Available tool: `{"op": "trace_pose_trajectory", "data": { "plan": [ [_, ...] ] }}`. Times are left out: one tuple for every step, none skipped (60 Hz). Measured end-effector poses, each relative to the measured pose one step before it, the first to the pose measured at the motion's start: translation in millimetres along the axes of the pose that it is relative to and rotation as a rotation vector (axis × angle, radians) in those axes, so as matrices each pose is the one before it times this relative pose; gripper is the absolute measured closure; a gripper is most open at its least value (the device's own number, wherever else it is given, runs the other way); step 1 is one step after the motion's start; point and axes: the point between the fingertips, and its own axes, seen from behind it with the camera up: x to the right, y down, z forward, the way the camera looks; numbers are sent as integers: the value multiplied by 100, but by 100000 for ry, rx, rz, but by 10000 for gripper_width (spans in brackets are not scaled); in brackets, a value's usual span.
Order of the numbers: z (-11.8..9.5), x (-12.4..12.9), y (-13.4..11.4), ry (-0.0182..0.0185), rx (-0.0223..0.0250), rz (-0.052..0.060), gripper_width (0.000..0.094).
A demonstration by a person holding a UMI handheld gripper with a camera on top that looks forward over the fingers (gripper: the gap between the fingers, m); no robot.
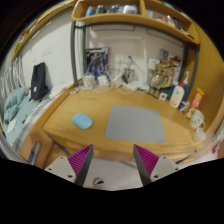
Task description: Arrange mouse
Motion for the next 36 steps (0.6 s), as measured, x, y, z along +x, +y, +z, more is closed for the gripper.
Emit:
{"op": "trace_pose_trajectory", "data": {
  "plan": [
    [399,-516,303,-700,-1365,-214,137],
    [314,-471,265,-658,-1297,-42,136],
    [265,-475,162,-562,-1182,-64,135],
    [284,-479,168,-635,-1112,-127,133],
    [300,-486,60,-713,-967,-121,133],
    [347,-493,17,-664,-929,-112,130],
    [246,-423,-13,-572,-817,-108,128],
    [427,-532,-31,-541,-724,-43,127],
    [685,-266,94,-592,12,-85,126],
    [48,-623,-316,-451,-1364,114,124],
    [427,-521,-157,-581,-651,-15,125],
    [340,-484,-141,-588,-645,-62,125],
    [700,-369,45,-644,142,-173,123],
    [45,-510,-388,-324,-1100,-117,125],
    [755,-231,-200,-399,314,-432,125],
    [48,-397,-580,1,-1049,-144,125],
    [382,-233,-419,-5,-465,-312,125],
    [358,-196,-367,115,-527,-234,125],
    [347,-169,-342,183,-537,-223,126],
    [411,-162,-314,166,-460,-293,126],
    [351,-105,-412,142,-311,-242,127],
    [727,63,-375,125,430,-308,127],
    [452,4,-538,295,-258,-94,129],
    [429,68,-553,513,-283,12,129],
    [280,127,-451,658,-357,111,126],
    [-37,161,-599,797,-1055,308,129],
    [654,247,-339,609,284,84,131],
    [356,143,-413,636,-320,187,127],
    [387,88,-435,597,-256,227,126],
    [100,101,-475,711,-892,333,128],
    [462,163,-420,631,-267,268,128],
    [418,101,-420,678,-414,349,129],
    [707,120,-295,553,191,232,128],
    [74,31,-482,605,-1176,239,130],
    [728,126,-284,317,192,4,127],
    [424,-21,-349,387,-422,18,127]
  ]
}}
